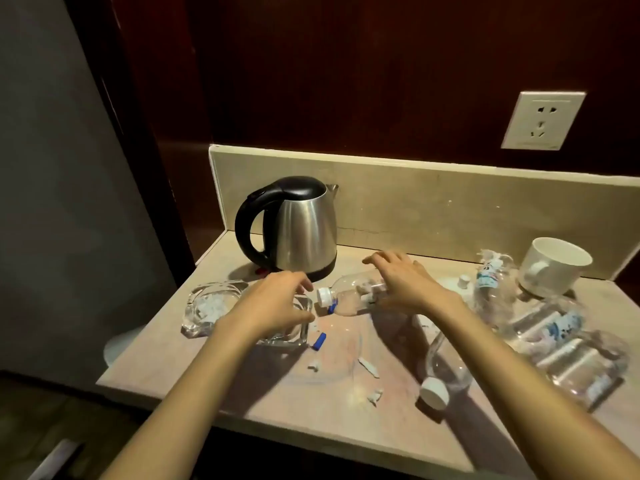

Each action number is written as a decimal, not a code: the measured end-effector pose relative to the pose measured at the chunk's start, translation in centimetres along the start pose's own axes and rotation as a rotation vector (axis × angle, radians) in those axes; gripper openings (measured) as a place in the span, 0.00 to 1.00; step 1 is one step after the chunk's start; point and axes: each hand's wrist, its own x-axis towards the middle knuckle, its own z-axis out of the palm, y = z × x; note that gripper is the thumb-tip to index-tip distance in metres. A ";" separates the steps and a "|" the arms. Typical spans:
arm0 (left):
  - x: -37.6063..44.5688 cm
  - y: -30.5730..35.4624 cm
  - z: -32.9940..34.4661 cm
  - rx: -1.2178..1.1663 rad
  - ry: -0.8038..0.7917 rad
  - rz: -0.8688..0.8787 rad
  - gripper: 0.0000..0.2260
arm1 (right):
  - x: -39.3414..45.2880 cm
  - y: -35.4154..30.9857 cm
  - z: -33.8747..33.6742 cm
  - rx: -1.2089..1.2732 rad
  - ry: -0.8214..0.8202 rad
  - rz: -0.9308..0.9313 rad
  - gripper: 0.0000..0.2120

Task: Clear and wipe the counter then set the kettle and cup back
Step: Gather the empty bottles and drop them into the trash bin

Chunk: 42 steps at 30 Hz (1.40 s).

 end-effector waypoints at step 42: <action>-2.2 7.6 2.0 -1.177 -0.095 0.075 0.29 | -12.1 5.7 -1.5 -0.181 -0.236 0.016 0.39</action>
